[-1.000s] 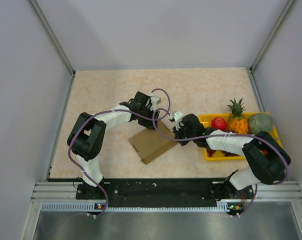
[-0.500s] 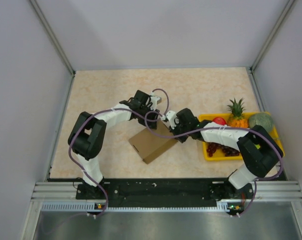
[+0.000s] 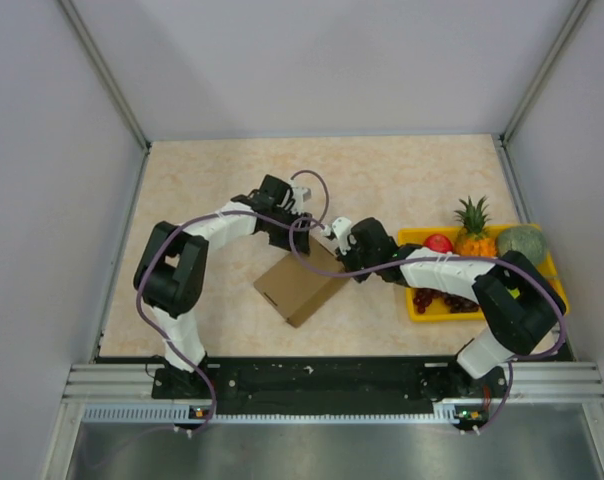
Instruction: Fold the paper box
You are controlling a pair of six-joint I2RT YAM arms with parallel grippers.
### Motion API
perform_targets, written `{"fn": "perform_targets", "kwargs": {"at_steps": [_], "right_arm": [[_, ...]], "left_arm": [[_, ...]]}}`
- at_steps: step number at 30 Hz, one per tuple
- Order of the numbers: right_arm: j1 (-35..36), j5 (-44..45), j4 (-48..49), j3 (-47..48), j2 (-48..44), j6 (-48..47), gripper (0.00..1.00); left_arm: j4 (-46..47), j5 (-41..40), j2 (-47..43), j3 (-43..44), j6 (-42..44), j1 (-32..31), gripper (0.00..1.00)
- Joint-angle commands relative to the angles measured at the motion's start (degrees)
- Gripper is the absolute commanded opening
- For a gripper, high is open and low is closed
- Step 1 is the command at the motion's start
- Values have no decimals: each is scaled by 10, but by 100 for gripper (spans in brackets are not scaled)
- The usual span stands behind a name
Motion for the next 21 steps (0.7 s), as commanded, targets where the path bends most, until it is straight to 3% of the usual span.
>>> {"fn": "perform_targets", "kwargs": {"at_steps": [1, 8, 10, 12, 21], "right_arm": [[9, -25, 120, -7, -31, 37, 0], [9, -25, 122, -6, -22, 43, 0], [9, -25, 115, 0, -16, 46, 0], [9, -20, 109, 4, -9, 54, 0], [9, -35, 120, -17, -13, 101, 0]], "left_arm": [[16, 53, -64, -3, -77, 33, 60], [0, 12, -126, 0, -76, 58, 65], [-31, -25, -145, -9, -98, 62, 65], [-53, -119, -189, -31, -135, 66, 63], [3, -133, -394, -281, -256, 61, 63]]}}
